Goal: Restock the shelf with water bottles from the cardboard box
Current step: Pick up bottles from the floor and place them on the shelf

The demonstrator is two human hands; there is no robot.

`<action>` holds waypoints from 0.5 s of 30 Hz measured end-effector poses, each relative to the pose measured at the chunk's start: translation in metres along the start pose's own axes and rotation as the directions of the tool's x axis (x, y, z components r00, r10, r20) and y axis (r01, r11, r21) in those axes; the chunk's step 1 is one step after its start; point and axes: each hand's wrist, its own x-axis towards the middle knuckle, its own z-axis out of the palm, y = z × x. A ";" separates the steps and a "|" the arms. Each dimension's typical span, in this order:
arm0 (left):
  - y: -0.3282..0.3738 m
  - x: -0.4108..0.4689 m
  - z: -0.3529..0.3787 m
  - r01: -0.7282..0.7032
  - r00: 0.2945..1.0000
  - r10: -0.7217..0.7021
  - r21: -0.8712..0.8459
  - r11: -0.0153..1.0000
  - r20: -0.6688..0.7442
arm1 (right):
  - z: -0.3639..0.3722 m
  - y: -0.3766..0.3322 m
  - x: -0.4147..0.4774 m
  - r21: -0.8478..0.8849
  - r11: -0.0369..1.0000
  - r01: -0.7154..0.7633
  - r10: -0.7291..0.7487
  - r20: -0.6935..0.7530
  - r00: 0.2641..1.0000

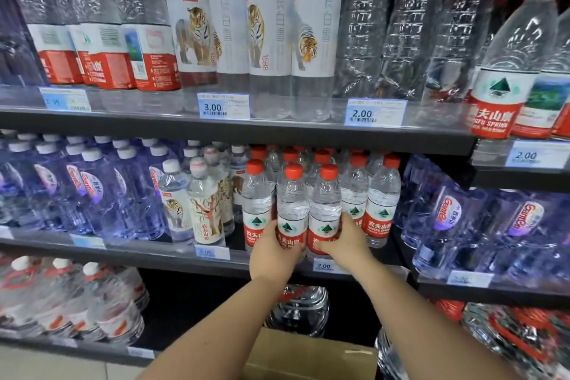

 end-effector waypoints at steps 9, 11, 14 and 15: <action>-0.007 0.004 -0.016 0.054 0.996 -0.042 0.150 0.987 -0.084 | 0.019 0.004 0.005 0.063 0.998 -0.003 0.006 -0.047 0.999; -0.006 0.003 -0.015 0.055 0.995 -0.042 0.147 0.988 -0.094 | 0.024 0.005 0.005 0.061 0.998 -0.006 0.011 -0.074 0.997; -0.004 0.002 -0.016 0.048 0.994 -0.037 0.103 0.993 -0.099 | 0.028 0.005 0.001 0.044 0.999 -0.017 0.021 -0.090 0.996; -0.005 0.001 -0.017 0.039 0.995 -0.030 0.090 0.995 -0.092 | 0.028 0.005 -0.001 0.035 0.999 -0.011 0.015 -0.107 0.994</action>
